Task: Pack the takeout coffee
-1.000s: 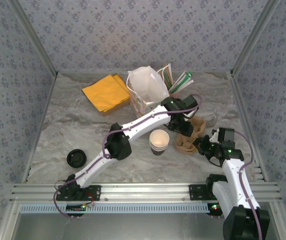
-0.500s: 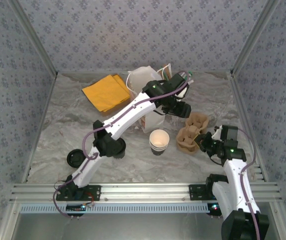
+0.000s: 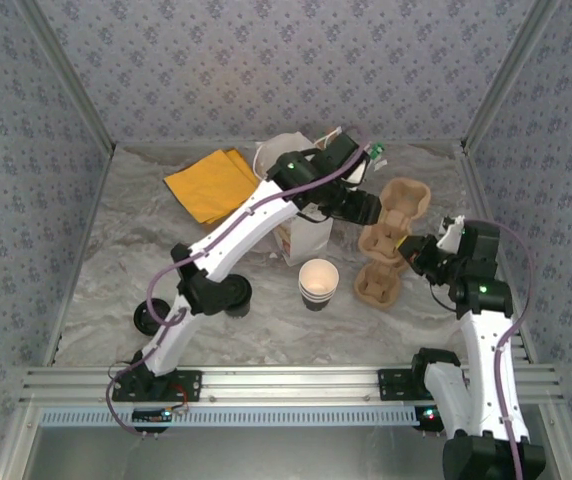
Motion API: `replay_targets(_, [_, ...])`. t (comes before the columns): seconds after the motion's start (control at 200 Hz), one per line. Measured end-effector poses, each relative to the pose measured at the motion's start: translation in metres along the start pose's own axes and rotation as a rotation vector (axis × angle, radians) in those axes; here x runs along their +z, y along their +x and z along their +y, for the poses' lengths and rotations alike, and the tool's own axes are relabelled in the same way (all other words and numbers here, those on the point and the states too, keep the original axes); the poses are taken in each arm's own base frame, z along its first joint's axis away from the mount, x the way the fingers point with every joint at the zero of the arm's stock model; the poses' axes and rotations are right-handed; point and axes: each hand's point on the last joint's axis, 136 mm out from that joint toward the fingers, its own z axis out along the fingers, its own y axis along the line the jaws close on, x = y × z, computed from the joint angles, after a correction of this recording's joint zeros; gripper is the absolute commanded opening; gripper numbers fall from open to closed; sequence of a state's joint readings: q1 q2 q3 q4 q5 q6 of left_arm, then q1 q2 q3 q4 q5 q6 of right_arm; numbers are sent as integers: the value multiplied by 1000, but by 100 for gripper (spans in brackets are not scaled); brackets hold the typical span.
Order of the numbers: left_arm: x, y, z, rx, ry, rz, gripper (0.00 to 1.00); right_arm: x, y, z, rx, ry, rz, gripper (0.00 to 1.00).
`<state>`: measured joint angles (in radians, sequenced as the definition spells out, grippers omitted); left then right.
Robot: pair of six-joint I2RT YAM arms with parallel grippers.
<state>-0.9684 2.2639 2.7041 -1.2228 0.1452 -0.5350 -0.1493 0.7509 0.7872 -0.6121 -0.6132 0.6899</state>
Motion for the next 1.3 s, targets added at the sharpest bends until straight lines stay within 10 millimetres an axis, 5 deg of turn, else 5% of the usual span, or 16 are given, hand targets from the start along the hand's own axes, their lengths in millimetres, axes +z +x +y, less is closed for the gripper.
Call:
replay_targets(0.28, [-92, -27, -23, 47, 65, -191, 64, -22, -33, 53, -118, -65, -62, 9])
replay_targets(0.405, [-111, -34, -21, 52, 75, -231, 61, -29, -45, 82, -168, -120, -72, 9])
replay_targets(0.73, [-110, -47, -8, 10, 113, -233, 49, -25, -57, 159, -330, -264, -32, 9])
replay_targets(1.169, [-88, -52, 6, -29, 101, -202, 20, -12, -54, 168, -358, -275, -5, 9])
replay_targets(1.299, [-84, -54, 8, -27, 104, -198, 13, -10, -56, 166, -356, -258, -16, 16])
